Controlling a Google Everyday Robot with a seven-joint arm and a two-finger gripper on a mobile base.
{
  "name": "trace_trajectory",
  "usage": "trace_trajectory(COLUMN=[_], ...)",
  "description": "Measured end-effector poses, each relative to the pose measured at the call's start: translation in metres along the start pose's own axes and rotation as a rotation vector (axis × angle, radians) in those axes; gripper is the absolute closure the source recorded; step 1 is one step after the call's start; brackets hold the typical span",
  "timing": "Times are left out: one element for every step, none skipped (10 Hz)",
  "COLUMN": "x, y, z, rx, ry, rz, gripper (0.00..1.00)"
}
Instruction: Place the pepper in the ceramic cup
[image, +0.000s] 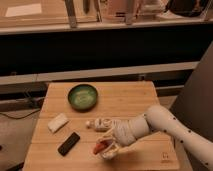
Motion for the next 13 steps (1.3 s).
trace_trajectory(x=[0.005, 0.009, 0.014, 0.017, 0.019, 0.022, 0.024, 0.025, 0.025, 0.026, 0.026, 0.026, 0.026], y=[-0.002, -0.003, -0.003, -0.003, -0.003, -0.001, 0.001, 0.001, 0.002, 0.002, 0.003, 0.002, 0.003], z=[0.0, 0.0, -0.001, -0.002, -0.004, -0.005, -0.005, -0.005, -0.006, -0.007, -0.008, -0.008, -0.008], rx=[0.013, 0.022, 0.033, 0.039, 0.045, 0.048, 0.048, 0.048, 0.047, 0.048, 0.047, 0.047, 0.044], ry=[-0.014, -0.027, -0.04, -0.049, -0.061, -0.073, -0.081, -0.089, -0.098, -0.103, -0.105, -0.109, -0.111], rz=[0.01, 0.019, 0.027, 0.033, 0.04, 0.048, 0.053, 0.056, 0.055, 0.055, 0.054, 0.052, 0.052], gripper=[0.99, 0.99, 0.99, 0.99, 0.99, 0.98, 0.94, 0.87, 0.74, 0.63, 0.54, 0.41, 0.31])
